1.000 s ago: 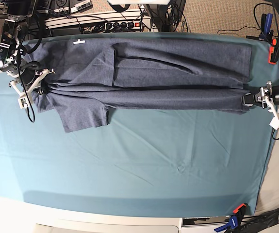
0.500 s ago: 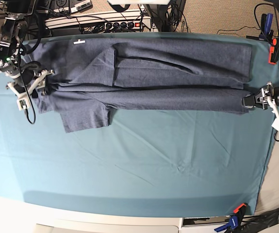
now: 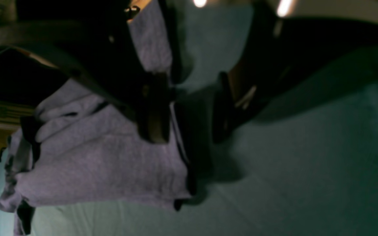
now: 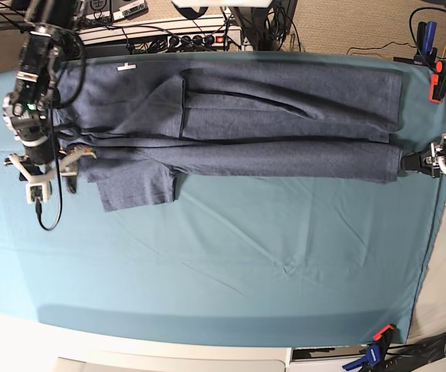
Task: Fold the T-shirt properly
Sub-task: 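Withdraw the left gripper and grasp the sleeve with the right gripper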
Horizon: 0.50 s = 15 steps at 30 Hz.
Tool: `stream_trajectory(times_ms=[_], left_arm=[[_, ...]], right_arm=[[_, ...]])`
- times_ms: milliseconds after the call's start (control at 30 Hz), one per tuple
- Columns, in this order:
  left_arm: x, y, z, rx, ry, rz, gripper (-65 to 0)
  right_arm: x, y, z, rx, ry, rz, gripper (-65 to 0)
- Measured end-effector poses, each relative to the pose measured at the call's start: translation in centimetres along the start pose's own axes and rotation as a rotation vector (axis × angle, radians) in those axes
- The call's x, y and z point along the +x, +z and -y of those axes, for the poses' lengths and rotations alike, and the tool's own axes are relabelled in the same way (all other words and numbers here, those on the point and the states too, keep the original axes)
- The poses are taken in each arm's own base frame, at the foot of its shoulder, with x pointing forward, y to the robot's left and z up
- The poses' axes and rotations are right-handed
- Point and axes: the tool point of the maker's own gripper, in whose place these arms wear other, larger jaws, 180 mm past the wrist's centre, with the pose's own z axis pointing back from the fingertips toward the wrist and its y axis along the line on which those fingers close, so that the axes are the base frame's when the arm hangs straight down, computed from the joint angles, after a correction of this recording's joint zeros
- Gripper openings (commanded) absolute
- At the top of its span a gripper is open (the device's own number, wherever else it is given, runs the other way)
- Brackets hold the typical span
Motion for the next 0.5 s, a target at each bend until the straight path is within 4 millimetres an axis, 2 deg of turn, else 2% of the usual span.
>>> stream_trajectory(times_ms=[67,167,233,367,500], left_arm=[[0.0,0.0,0.0,0.000,0.001,-0.001,-40.7],[0.0,0.0,0.0,0.000,0.000,-0.001,-40.7],[0.0,0.0,0.0,-0.001,-0.001,0.000,-40.7],[0.1,0.0,0.1,-0.001,-0.003,0.001,-40.7],[0.1,0.0,0.1,-0.002,-0.003,0.001,-40.7]], right_arm=[[-1.1,-1.3,-0.7,0.012,-0.058,-0.027,-24.6],[-3.6,-3.6,-1.8,0.043,-0.172,-0.100,-24.6],[-4.5,-5.2,-2.6,0.080,-0.252,-0.130,-24.6],[-3.6,-8.0,-3.1,0.124,-0.373,-0.119,-24.6],[-2.5,-9.2,-4.1,0.191,-0.423,-0.116,-24.6]])
